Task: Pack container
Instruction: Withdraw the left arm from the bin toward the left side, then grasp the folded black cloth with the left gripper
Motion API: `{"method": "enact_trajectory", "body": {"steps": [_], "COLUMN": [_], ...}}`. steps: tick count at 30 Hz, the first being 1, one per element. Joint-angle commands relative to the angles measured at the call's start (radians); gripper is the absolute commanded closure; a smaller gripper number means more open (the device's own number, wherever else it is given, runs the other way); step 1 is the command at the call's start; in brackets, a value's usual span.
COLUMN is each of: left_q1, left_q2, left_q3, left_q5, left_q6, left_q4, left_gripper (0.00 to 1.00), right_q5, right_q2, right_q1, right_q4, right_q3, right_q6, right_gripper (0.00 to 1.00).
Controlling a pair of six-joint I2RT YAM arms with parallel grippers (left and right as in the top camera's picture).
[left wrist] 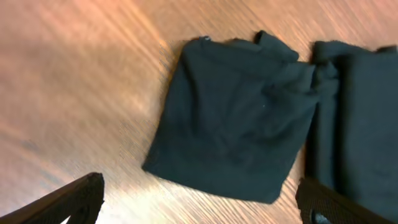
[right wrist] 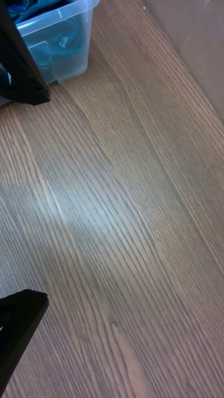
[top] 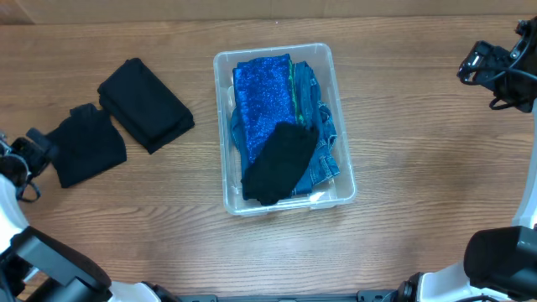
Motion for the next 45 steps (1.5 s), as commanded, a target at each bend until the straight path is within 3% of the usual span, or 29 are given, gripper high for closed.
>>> {"method": "enact_trajectory", "body": {"steps": [1, 10, 24, 33, 38, 45], "left_q1": [0.019, 0.020, 0.019, -0.013, -0.079, -0.142], "left_q2": [0.071, 0.290, 0.384, 0.521, 0.527, 0.527], "left_q3": [-0.013, -0.012, -0.009, -0.009, -0.009, -0.008], "left_q5": [0.172, 0.273, 0.243, 0.406, 0.411, 0.433], "left_q6": [0.217, 0.248, 0.245, 0.244, 0.245, 0.244], "left_q4": [0.036, 0.132, 0.211, 0.212, 0.193, 0.185], "left_gripper": [0.00, 0.00, 0.00, 0.01, 0.11, 0.48], "right_q5": [-0.005, -0.005, -0.005, -0.005, -0.005, -0.005], "right_q2": [-0.006, -0.006, -0.006, -0.006, -0.006, -0.006], "right_q1": [-0.001, -0.001, -0.001, -0.001, -0.001, -0.001], "right_q4": [0.005, -0.013, -0.022, -0.029, -0.031, -0.048], "right_q3": [0.003, 0.003, 0.003, 0.003, 0.003, 0.003], "right_q6": [0.003, 0.003, 0.003, 0.003, 0.003, 0.003], "right_gripper": [0.00, 0.00, 0.00, 0.00, 0.00, 0.00]}}
